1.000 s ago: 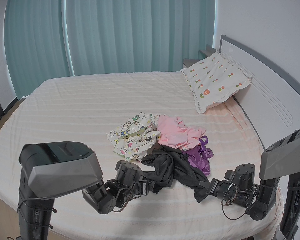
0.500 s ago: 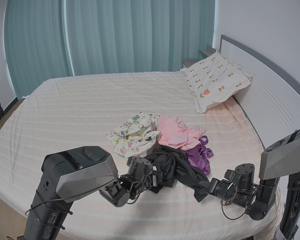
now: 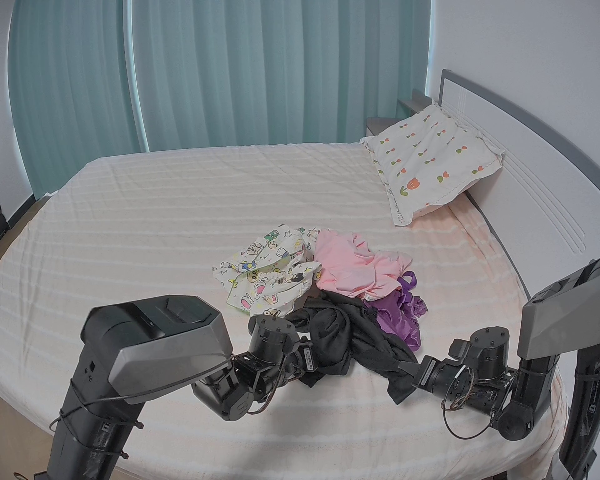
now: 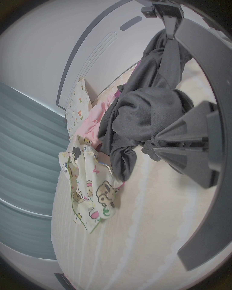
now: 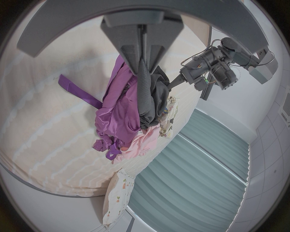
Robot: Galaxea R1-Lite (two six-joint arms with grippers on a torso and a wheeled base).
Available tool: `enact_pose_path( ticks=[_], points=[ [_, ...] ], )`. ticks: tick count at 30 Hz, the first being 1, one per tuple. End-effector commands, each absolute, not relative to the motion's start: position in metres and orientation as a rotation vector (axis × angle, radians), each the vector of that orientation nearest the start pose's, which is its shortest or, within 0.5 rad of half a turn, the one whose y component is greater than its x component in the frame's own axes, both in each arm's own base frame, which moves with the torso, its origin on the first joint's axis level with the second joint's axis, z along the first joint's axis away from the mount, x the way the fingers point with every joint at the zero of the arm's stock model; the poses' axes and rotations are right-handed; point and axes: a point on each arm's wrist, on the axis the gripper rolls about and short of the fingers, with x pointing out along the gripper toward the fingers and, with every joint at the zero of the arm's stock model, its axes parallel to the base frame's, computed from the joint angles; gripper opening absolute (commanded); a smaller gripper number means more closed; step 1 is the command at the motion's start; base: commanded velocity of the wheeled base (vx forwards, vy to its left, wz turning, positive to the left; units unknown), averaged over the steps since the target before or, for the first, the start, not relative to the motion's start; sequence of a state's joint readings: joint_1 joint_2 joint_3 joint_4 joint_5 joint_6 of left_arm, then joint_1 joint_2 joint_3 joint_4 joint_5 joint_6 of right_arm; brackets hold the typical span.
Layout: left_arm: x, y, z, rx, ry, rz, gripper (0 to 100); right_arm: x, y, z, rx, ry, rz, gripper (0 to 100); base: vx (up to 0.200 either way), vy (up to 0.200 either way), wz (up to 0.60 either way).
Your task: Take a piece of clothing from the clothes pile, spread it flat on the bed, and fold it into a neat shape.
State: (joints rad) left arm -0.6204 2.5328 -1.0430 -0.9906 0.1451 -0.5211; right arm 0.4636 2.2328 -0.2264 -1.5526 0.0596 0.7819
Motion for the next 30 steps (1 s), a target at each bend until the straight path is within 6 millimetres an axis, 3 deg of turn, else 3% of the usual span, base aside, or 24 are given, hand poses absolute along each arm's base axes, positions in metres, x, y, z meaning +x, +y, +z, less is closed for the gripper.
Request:
enact_pose_path(
  ticks=[1, 7, 12, 14, 16, 19, 21, 23, 24, 26, 27, 30],
  points=[
    [0.306, -0.223, 0.026, -0.426, 0.5, -0.359, 0, 0.241, 0.125, 0.002, 0.657, 0.619, 0.325, 0, 0.0, 0.0, 0.0],
    [0.254, -0.19, 0.103, -0.541, 0.381, -0.409, 0, 0.24, 0.145, -0.005, 0.615, 0.632, 0.391, 0, 0.0, 0.0, 0.0],
    [0.226, -0.166, 0.135, -0.573, 0.294, -0.409, 0, 0.247, 0.167, 0.003, 0.569, 0.562, 0.486, 0, 0.0, 0.0, 0.0],
    [0.211, -0.154, 0.151, -0.594, 0.234, -0.382, 0, 0.258, 0.181, 0.019, 0.566, 0.46, 0.528, 0, 0.0, 0.0, 0.0],
    [0.199, -0.145, 0.155, -0.599, 0.218, -0.372, 0, 0.264, 0.185, 0.034, 0.588, 0.383, 0.521, 0, 0.0, 0.0, 0.0],
    [0.185, -0.136, 0.151, -0.593, 0.233, -0.366, 0, 0.262, 0.183, 0.041, 0.599, 0.371, 0.523, 0, 0.0, 0.0, 0.0],
    [0.181, -0.132, 0.148, -0.589, 0.243, -0.361, 0, 0.261, 0.182, 0.035, 0.59, 0.391, 0.514, 0, 0.0, 0.0, 0.0],
    [0.176, -0.128, 0.141, -0.6, 0.276, -0.348, 0, 0.256, 0.179, 0.013, 0.554, 0.473, 0.489, 0, 0.0, 0.0, 0.0],
    [0.173, -0.126, 0.137, -0.617, 0.295, -0.339, 0, 0.256, 0.179, 0.0, 0.538, 0.514, 0.48, 100, 0.0, 0.0, 0.0],
    [0.172, -0.125, 0.135, -0.63, 0.307, -0.333, 0, 0.256, 0.179, -0.007, 0.533, 0.536, 0.474, 100, 0.0, 0.0, 0.0],
    [0.169, -0.124, 0.129, -0.658, 0.339, -0.318, 0, 0.256, 0.178, -0.026, 0.512, 0.589, 0.458, 100, 0.0, 0.0, 0.0],
    [0.165, -0.121, 0.121, -0.668, 0.372, -0.303, 0, 0.256, 0.178, -0.044, 0.474, 0.635, 0.457, 100, 0.0, 0.0, 0.0]
  ],
)
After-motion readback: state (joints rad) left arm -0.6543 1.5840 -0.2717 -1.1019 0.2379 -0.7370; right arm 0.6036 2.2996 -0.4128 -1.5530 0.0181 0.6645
